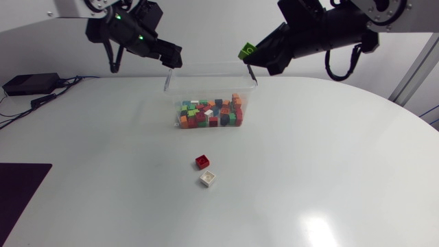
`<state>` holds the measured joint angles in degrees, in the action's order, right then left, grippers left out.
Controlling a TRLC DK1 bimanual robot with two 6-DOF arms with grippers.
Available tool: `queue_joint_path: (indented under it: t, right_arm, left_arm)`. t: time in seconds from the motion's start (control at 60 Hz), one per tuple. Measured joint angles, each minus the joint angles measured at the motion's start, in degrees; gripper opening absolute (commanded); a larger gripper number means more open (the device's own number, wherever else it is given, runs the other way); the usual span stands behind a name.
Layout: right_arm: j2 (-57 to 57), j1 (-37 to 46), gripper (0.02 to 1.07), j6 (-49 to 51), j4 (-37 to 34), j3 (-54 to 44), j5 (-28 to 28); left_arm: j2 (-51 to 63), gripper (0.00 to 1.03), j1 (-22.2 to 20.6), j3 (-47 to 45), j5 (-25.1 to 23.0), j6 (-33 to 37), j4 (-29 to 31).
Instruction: Place the duplo bricks in the container
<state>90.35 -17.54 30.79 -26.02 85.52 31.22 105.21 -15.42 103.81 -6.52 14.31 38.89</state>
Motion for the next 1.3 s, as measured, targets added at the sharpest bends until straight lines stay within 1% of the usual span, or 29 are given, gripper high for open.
queue_joint_path:
  t: [0.133, 0.317, 0.45, 0.567, 0.717, 0.75, 0.767, 0.8, 0.817, 0.85, 0.867, 0.933, 1.017, 1.1, 1.167, 1.3]
  right_arm:
    - [5.75, -0.35, 0.27, -4.22, 2.69, 5.09, -1.29]
    - [13.46, -2.36, 0.27, -7.63, 4.09, 12.66, -4.46]
    - [18.47, -3.39, 0.27, -9.2, 6.38, 17.81, -5.92]
    - [22.32, -3.98, 0.27, -9.9, 8.07, 20.7, -7.58]
    - [28.15, -4.48, 0.29, -10.93, 8.04, 26.21, -9.09]
    - [29.29, -4.48, 0.35, -11.13, 8.02, 27.39, -9.64]
    - [29.64, -4.48, 0.41, -11.15, 8.02, 27.74, -9.77]
    - [30.58, -4.48, 0.62, -11.17, 7.98, 28.65, -10.29]
    - [31.19, -4.48, 0.8, -11.26, 7.8, 29.27, -10.45]
    - [31.87, -4.48, 0.97, -11.3, 7.32, 30.01, -10.56]
    - [32.2, -4.48, 1.03, -11.3, 6.93, 30.4, -10.73]
    - [32.79, -4.42, 1.03, -11.32, 6.51, 30.69, -11.34]
    - [32.79, -4.17, 1.03, -11.3, 6.27, 30.49, -11.58]
    - [31.41, -3.8, 1.03, -11.3, 6.29, 28.79, -11.56]
    - [28.48, -3.17, 1.03, -11.28, 6.29, 25.16, -11.45]
    - [18.75, -1.84, 1.03, -10.84, 6.38, 14.99, -10.73]
  left_arm:
    - [-9.62, 0.99, -0.46, -8.02, -0.11, 2.86, 0.09]
    - [-18.12, 0.99, -1.64, -17.44, -0.28, 6.51, 0.02]
    - [-20.61, 0.99, -2.71, -25.35, -0.39, 9.03, 0.07]
    - [-21.77, 0.99, -3.04, -30.38, -0.92, 10.97, 0.02]
    - [-23.3, 0.99, -3.45, -33.92, -1.14, 11.76, -0.5]
    - [-23.56, 0.99, -3.74, -34.47, -1.14, 11.87, -0.76]
    - [-23.69, 0.99, -3.93, -34.71, -1.14, 11.93, -0.83]
    - [-24.0, 0.99, -4.37, -35.34, -1.16, 11.96, -1.07]
    - [-24.17, 0.99, -4.68, -35.71, -1.16, 12.13, -1.11]
    - [-24.39, 0.99, -5.18, -36.41, -1.18, 12.52, -1.14]
    - [-24.46, 0.99, -5.4, -36.72, -1.18, 12.61, -1.18]
    - [-24.52, 0.99, -6.23, -38.01, -1.31, 12.79, -1.75]
    - [-24.52, 0.99, -7.32, -40.46, -1.36, 12.79, -4.15]
    - [-24.33, 0.99, -8.68, -42.56, -1.36, 12.79, -5.27]
    - [-23.47, 0.99, -9.92, -43.54, -1.36, 12.79, -6.38]
    - [-19.76, 0.99, -12.33, -44.68, -0.87, 12.76, -8.02]
